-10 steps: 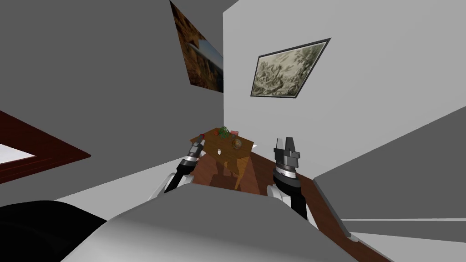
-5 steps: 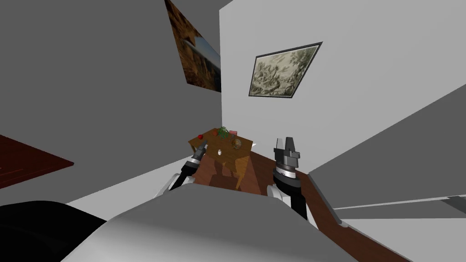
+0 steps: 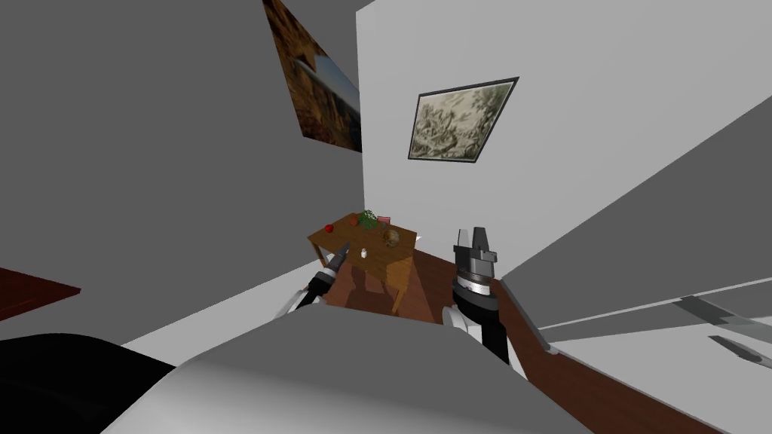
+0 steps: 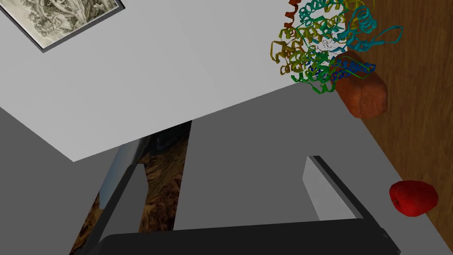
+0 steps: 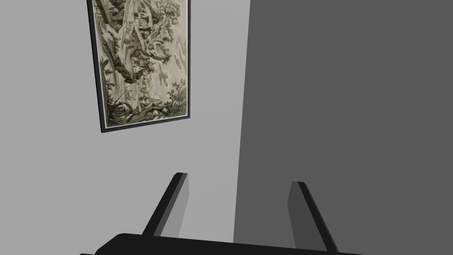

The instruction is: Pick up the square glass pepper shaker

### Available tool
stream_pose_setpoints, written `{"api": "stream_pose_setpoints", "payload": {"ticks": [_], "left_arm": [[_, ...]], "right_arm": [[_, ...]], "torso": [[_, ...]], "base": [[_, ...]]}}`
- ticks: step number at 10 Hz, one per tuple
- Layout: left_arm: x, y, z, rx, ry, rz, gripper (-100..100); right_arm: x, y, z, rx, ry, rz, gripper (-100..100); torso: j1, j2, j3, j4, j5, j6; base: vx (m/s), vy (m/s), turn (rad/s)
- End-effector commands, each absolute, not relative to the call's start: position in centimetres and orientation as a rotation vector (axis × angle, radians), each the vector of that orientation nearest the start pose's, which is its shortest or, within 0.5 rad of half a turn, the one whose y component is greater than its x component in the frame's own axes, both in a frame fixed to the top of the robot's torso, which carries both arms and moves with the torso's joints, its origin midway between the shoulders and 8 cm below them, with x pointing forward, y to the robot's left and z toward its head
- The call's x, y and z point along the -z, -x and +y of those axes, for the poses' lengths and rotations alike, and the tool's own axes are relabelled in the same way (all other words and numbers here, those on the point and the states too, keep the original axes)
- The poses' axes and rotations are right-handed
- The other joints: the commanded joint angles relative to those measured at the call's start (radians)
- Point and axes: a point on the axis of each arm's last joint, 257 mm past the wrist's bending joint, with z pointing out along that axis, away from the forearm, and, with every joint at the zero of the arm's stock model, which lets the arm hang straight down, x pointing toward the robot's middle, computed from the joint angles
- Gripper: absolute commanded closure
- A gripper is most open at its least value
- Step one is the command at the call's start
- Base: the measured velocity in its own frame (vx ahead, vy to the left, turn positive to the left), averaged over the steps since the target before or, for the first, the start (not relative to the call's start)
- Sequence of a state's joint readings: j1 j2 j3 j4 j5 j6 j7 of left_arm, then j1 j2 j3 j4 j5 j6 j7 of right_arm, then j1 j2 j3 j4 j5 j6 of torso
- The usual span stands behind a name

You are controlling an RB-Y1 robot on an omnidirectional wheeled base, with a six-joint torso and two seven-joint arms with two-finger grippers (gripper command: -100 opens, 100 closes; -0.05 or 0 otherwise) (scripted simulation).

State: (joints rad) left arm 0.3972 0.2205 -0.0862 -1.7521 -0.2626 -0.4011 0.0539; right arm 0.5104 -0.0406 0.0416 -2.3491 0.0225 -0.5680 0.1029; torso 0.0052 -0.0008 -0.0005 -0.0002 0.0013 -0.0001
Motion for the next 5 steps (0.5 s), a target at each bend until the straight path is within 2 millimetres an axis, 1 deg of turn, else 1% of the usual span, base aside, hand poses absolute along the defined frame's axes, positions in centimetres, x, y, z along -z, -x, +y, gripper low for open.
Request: {"api": "stream_pose_setpoints", "payload": {"ticks": [1,3,4,5], "left_arm": [[25.9,-41.4,23.5,1.050,0.729,1.415,-100],[29.6,-41.3,22.8,1.002,0.711,1.516,-100],[30.4,-41.2,23.0,0.995,0.722,1.529,-100],[32.3,-41.0,22.8,0.966,0.710,1.581,-100]], "right_arm": [[-6.2,-31.9,-25.4,-1.261,-0.482,0.589,0],[-6.2,-31.9,-25.4,-1.261,-0.482,0.589,0],[-6.2,-31.9,-25.4,-1.261,-0.482,0.589,0],[-6.2,-31.9,-25.4,-1.261,-0.482,0.589,0]], "torso": [[0.000,0.000,0.000,0.000,0.000,0.000],[0.002,0.000,0.000,0.000,0.000,0.000],[0.002,0.000,0.000,0.000,0.000,0.000],[-0.001,0.000,0.000,0.000,0.000,-0.001]], "base": [[-0.008,0.099,-0.198],[-0.001,0.102,-0.179],[-0.004,0.062,-0.050],[0.001,0.035,-0.091]]}}
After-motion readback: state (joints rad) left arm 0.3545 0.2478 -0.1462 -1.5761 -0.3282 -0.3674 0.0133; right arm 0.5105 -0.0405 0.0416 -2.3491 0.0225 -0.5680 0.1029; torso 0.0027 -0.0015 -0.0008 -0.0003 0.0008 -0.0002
